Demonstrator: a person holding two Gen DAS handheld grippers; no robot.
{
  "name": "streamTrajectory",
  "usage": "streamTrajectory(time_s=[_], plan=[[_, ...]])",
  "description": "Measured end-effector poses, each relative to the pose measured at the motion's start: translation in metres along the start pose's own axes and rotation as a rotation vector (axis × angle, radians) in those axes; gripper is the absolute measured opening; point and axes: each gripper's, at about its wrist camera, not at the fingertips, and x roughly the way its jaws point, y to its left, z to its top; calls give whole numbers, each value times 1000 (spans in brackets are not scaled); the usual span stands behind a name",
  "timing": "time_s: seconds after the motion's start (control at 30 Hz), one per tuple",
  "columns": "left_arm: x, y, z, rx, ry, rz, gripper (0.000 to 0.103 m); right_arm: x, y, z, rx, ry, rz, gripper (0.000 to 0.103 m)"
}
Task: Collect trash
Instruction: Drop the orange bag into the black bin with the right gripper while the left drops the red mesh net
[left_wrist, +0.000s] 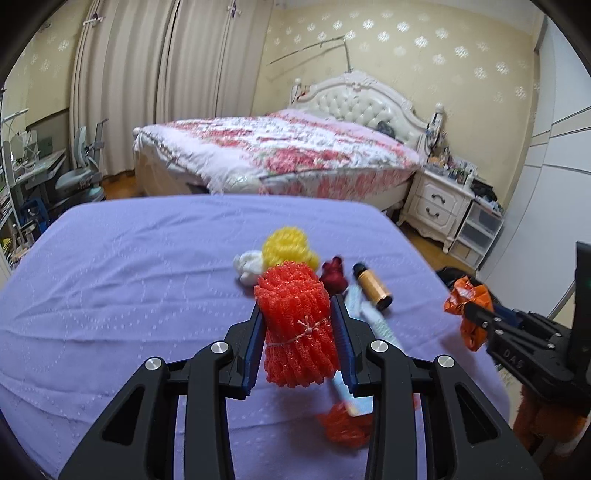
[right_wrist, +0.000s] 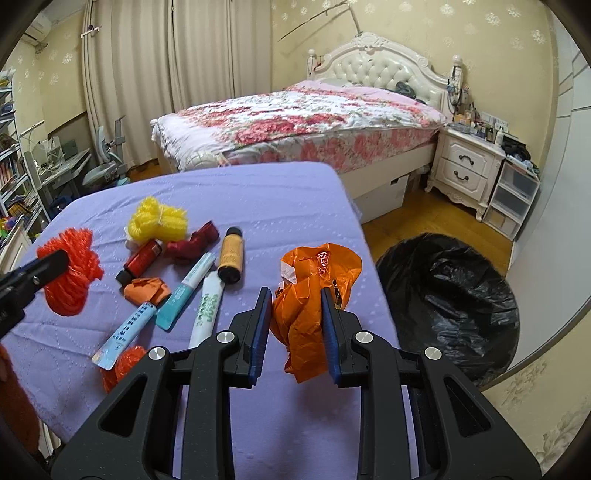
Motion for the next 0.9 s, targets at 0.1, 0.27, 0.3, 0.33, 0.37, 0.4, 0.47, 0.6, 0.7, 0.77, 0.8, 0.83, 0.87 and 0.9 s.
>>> streamTrajectory(time_s=[0.1, 0.27, 0.3, 0.33, 0.37, 0.4, 0.47, 0.6, 0.7, 0.77, 0.8, 0.83, 0.87, 0.9], plan=[[1, -16, 14, 21, -30, -32, 35, -6, -13, 7, 11, -24, -31, 26], [13, -52, 30, 82, -60, -82, 35, -9, -43, 17, 35, -48, -95, 26], [19, -61, 33, 94, -59, -93, 36, -9, -50, 19, 45, -49, -107, 26], [24, -69, 37, 102, -58, -104, 36, -9, -58, 20, 57, -52, -119, 26], [28, -75, 40, 110, -58, -113, 36, -9, -65, 22, 67, -54, -128, 26], [34, -84, 43, 118, -59, -121, 36, -8, -72, 23, 80, -56, -139, 26], [45, -101, 48, 133, -51, -139, 36, -6, -86, 25, 102, -60, -160, 26], [68, -134, 55, 166, -34, -175, 36, 1, -112, 28, 147, -58, -200, 26], [80, -160, 55, 197, -26, -186, 36, 7, -129, 29, 177, -56, -226, 26], [93, -176, 57, 208, -10, -196, 36, 12, -138, 28, 189, -51, -246, 26], [99, -182, 56, 215, -3, -198, 36, 15, -144, 28, 196, -48, -253, 26], [106, -188, 55, 224, 6, -202, 36, 17, -148, 27, 204, -44, -255, 26], [111, -194, 55, 232, 10, -202, 36, 21, -154, 26, 215, -38, -256, 26], [116, -199, 54, 241, 16, -202, 36, 23, -157, 26, 222, -33, -258, 26]])
